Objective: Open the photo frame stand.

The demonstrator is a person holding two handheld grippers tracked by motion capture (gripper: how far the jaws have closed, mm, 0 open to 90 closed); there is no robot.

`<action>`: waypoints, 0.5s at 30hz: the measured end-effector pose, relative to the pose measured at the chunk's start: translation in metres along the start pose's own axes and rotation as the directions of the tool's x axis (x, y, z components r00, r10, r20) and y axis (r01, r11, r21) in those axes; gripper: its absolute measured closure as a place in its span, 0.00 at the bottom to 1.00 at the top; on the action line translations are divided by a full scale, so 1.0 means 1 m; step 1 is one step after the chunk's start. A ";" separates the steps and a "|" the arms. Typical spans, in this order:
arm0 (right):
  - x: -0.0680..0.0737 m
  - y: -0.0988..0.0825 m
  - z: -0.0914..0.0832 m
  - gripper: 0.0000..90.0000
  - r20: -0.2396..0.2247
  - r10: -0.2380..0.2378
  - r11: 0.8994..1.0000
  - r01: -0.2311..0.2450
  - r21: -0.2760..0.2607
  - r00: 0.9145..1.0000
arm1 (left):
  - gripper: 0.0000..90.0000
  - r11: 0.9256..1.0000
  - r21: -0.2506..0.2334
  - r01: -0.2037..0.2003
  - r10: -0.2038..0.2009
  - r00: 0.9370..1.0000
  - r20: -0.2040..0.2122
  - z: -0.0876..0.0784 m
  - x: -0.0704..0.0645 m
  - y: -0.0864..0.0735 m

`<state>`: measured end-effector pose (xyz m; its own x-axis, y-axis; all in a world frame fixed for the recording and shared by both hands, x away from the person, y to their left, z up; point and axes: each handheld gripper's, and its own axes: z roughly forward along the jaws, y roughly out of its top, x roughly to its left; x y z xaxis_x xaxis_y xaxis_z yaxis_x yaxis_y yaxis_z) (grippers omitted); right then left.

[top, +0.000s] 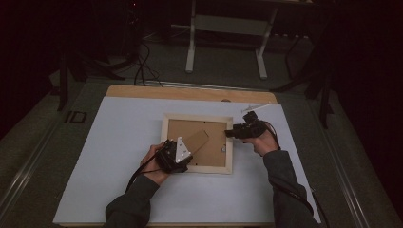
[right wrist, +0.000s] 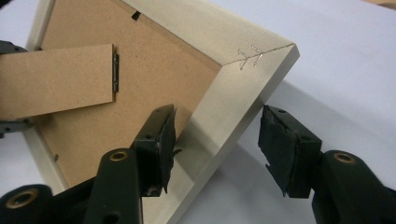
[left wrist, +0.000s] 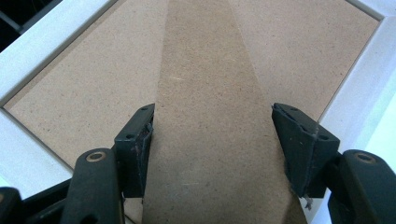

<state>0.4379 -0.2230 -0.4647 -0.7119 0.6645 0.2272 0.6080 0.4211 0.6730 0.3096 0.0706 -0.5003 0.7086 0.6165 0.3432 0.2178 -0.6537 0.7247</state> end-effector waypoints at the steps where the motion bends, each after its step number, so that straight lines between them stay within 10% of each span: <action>1: -0.001 0.000 0.000 0.51 -0.007 0.004 1.000 -0.004 -0.003 1.000 | 0.41 1.000 0.000 0.000 0.000 1.000 0.000 0.000 0.000 0.000; 15: -0.004 -0.001 0.001 0.57 -0.059 0.058 0.998 -0.058 -0.010 0.997 | 0.41 0.999 -0.039 0.028 -0.027 0.999 0.033 0.000 0.004 -0.005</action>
<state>0.4402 -0.2256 -0.4668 -0.6952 0.6500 0.3069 0.6450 0.3757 0.6654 0.3116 0.0765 -0.5024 0.7240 0.6192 0.3039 0.2111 -0.6184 0.7569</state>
